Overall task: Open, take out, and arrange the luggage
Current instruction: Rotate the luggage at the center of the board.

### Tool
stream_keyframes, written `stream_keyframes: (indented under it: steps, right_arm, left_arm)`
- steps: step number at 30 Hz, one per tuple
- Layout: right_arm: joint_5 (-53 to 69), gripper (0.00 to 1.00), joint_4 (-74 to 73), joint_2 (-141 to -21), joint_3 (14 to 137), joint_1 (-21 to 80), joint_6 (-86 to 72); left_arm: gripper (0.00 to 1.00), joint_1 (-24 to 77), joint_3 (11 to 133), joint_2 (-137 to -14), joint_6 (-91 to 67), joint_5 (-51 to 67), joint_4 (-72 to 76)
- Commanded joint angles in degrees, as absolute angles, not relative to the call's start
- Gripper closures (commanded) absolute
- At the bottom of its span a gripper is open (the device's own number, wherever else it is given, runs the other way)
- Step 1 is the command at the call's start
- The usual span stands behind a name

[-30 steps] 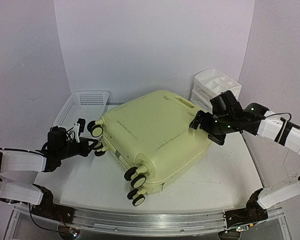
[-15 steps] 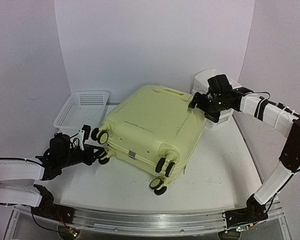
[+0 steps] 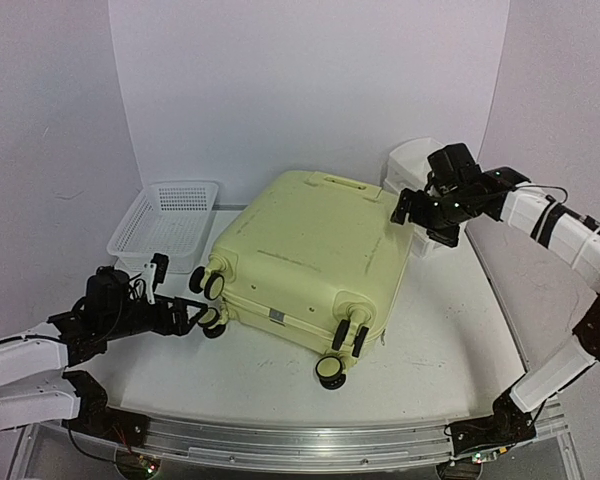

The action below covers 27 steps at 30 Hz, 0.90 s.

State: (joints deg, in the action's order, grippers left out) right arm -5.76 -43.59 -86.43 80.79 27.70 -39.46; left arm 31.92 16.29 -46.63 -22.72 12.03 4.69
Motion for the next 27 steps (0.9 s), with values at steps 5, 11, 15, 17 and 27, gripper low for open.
stream_keyframes:
  steps: [5, 11, 15, 17, 27]
  right_arm:
    - [0.7, 0.02, -47.1, -76.4, 76.5, 27.8, -36.0]
    - [-6.6, 0.02, -56.5, -75.6, 78.7, 35.0, -43.0]
    - [-10.2, 0.02, -58.7, -77.1, 79.5, 44.6, -49.6]
    - [-11.8, 0.02, -58.7, -77.9, 78.9, 49.0, -53.3]
    - [-15.4, 0.02, -57.0, -83.6, 81.8, 64.7, -61.8]
  left_arm:
    - [0.00, 31.8, 30.3, -37.0, -22.4, 3.0, -19.4]
    - [0.00, 31.8, 39.2, -43.9, -20.4, 9.1, -25.6]
    - [0.00, 31.8, 41.5, -48.1, -20.5, 15.0, -24.2]
    - [0.00, 31.8, 42.5, -50.0, -20.0, 16.7, -24.0]
    - [0.01, 31.9, 46.2, -54.3, -16.3, 20.4, -22.9]
